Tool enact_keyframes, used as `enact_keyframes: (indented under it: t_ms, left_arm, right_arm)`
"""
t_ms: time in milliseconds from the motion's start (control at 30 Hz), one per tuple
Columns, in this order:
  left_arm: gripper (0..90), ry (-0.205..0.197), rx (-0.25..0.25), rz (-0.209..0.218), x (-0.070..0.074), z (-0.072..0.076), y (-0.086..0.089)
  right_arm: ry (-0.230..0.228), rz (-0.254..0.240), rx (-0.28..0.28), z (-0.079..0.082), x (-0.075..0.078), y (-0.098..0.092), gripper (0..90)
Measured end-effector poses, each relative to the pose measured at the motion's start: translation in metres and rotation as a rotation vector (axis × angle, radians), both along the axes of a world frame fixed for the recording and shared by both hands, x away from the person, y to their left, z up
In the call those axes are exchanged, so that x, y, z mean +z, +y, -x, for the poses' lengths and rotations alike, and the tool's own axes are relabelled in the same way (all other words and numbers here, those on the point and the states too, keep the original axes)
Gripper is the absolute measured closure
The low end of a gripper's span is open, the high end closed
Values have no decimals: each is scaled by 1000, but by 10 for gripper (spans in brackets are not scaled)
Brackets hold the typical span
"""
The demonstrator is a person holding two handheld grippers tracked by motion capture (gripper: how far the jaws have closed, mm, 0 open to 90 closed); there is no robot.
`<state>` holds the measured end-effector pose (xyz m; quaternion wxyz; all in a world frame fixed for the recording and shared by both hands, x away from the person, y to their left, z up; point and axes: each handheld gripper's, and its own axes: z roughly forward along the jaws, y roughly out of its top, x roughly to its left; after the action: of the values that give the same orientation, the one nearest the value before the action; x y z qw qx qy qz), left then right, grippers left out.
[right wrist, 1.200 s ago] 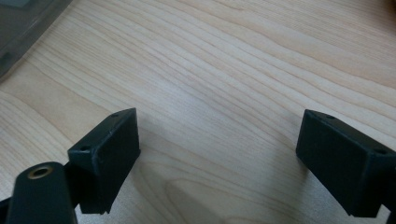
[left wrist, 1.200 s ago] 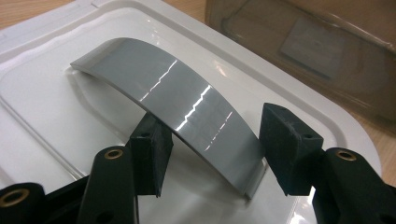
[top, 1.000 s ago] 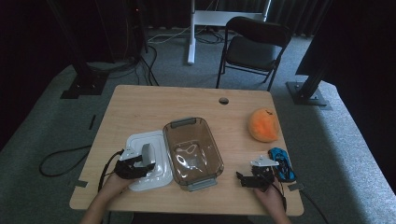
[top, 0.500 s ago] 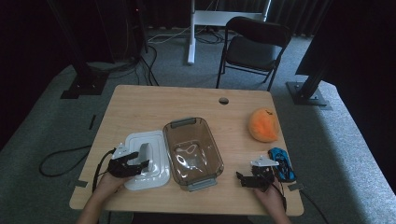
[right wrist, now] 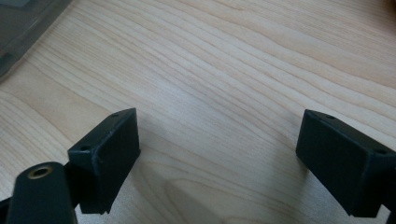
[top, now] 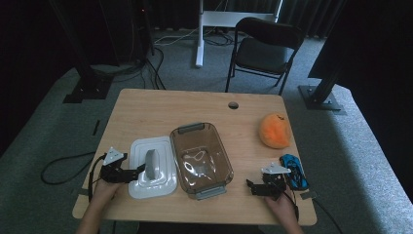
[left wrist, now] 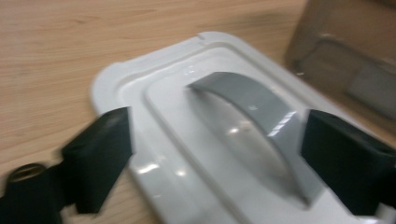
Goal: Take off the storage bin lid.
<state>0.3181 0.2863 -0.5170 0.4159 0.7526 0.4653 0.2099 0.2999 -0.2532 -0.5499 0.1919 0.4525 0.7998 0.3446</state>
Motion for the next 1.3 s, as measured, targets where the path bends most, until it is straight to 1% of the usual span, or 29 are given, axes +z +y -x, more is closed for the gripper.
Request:
enact_keyframes:
  t_ms: [67, 100, 133, 200, 267, 300, 367, 433, 467, 533, 600, 633, 700, 833, 867, 900, 933, 1000, 1100, 1133, 1167, 1200, 1267, 1300]
  left_arm:
    - [82, -3, 30, -6, -1, 0, 3]
    - [31, 4, 31, -5, -1, -2, 4]
    - [3, 14, 40, -9, -2, -3, 6]
    - [3, 19, 76, -21, -4, -4, 10]
    - [3, 26, 114, -18, -5, -5, 14]
    - [3, 23, 133, -14, -5, -5, 17]
    - [3, 19, 176, -22, -7, -6, 22]
    - [3, 17, 235, -37, -8, -7, 28]
    - [3, 14, 257, -29, -8, -7, 31]
    - [3, 26, 298, -36, -10, -8, 37]
    - [3, 43, 325, -44, -13, -9, 42]
    - [3, 46, 329, -42, -15, -9, 44]
    - [3, 60, 337, -53, -18, -10, 46]
    - [3, 100, 364, -76, -23, -13, 47]
    - [3, 99, 365, -71, -24, -13, 48]
    - [3, 110, 363, -73, -25, -13, 48]
    - [3, 111, 360, -72, -25, -14, 47]
    - [3, 128, 367, -88, -27, -15, 47]
    - [3, 131, 363, -89, -27, -15, 45]
    - [3, 140, 363, -90, -27, -16, 45]
    - [3, 157, 362, -93, -28, -16, 45]
    - [4, 179, 354, -100, -28, -17, 44]
    - [7, 180, 353, -145, -29, -18, 40]
    - [8, 178, 350, -144, -29, -18, 39]
  right_arm:
    - [0, 0, 0, 0, 0, 0, 126]
    - [0, 0, 0, 0, 0, 0, 126]
    - [0, 0, 0, 0, 0, 0, 126]
    - [0, 0, 0, 0, 0, 0, 126]
    - [0, 0, 0, 0, 0, 0, 126]
    - [0, 0, 0, 0, 0, 0, 126]
    - [0, 0, 0, 0, 0, 0, 126]
    - [0, 0, 0, 0, 0, 0, 126]
    - [0, 0, 0, 0, 0, 0, 126]
    - [0, 0, 0, 0, 0, 0, 126]
    - [0, 0, 0, 0, 0, 0, 126]
    - [0, 0, 0, 0, 0, 0, 126]
    - [0, 0, 0, 0, 0, 0, 126]
    - [0, 0, 0, 0, 0, 0, 126]
    - [0, 0, 0, 0, 0, 0, 126]
    - [0, 0, 0, 0, 0, 0, 126]
    - [0, 0, 0, 0, 0, 0, 126]
    - [0, 0, 0, 0, 0, 0, 126]
    - [0, 0, 0, 0, 0, 0, 126]
    - [0, 0, 0, 0, 0, 0, 126]
    - [0, 0, 0, 0, 0, 0, 126]
    - [0, 0, 0, 0, 0, 0, 126]
    - [1, 0, 0, 0, 0, 0, 126]
    - [1, 0, 0, 0, 0, 0, 126]
